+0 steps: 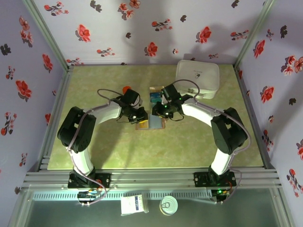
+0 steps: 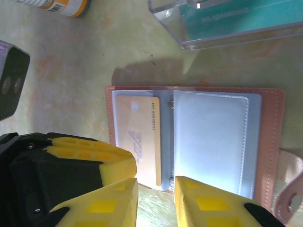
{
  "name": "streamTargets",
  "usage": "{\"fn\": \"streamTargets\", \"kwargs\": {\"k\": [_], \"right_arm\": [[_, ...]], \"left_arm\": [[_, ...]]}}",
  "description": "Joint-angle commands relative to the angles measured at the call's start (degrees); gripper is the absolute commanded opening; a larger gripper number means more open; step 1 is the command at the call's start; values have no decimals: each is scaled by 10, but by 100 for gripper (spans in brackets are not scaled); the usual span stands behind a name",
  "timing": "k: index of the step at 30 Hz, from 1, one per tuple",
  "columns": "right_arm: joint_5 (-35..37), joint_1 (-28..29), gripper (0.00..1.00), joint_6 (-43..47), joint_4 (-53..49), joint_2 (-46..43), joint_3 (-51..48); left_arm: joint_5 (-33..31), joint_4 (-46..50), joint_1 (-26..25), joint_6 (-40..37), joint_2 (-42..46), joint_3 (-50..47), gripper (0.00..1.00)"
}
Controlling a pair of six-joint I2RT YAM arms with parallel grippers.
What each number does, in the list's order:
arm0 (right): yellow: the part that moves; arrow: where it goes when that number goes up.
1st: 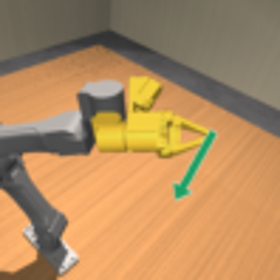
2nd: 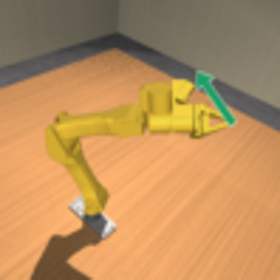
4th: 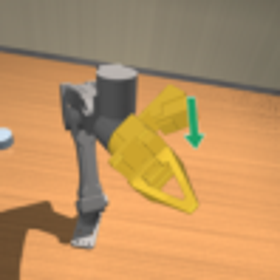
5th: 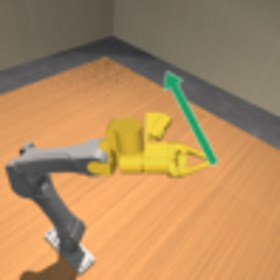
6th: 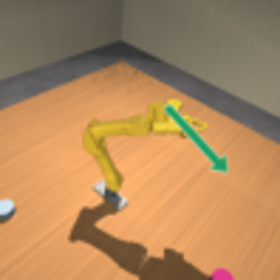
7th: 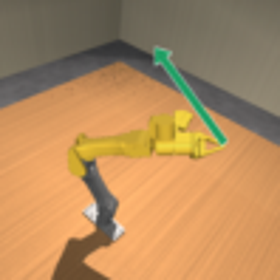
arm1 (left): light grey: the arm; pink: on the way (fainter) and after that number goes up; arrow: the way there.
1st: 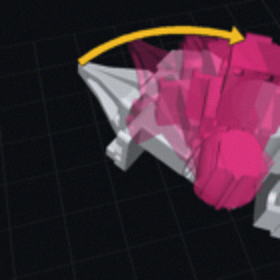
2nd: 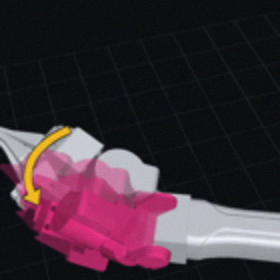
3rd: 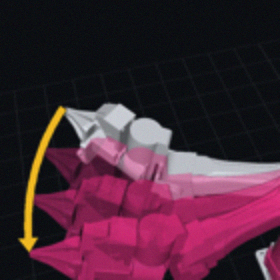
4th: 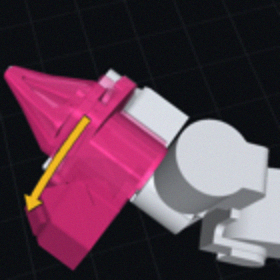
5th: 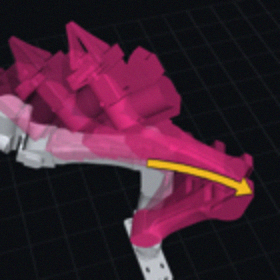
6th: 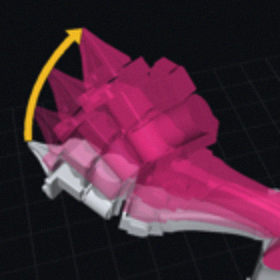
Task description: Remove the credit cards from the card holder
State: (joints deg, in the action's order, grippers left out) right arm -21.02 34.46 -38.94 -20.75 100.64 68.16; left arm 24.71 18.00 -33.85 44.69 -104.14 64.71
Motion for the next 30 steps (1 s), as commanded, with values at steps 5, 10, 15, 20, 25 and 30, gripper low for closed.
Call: {"fn": "streamTargets", "kwargs": {"k": [5, 10, 15, 20, 25, 30], "right_arm": [[19, -14, 29, 12, -15, -39, -26], [15, -23, 29, 15, -15, -49, -29], [15, -27, 29, 15, -15, -54, -33], [15, -28, 30, 16, -12, -62, -39], [9, -28, 30, 11, -4, -61, -42], [2, -28, 30, 7, 2, -60, -43]], "left_arm": [[21, 6, -22, 7, -44, 52, 11], [22, 7, -40, 14, -78, 78, 6], [23, 10, -47, 18, -104, 89, 5], [20, 16, -47, 13, -112, 90, 5], [20, 22, -47, 7, -121, 91, 5], [17, 24, -47, 1, -126, 88, 6]]}}
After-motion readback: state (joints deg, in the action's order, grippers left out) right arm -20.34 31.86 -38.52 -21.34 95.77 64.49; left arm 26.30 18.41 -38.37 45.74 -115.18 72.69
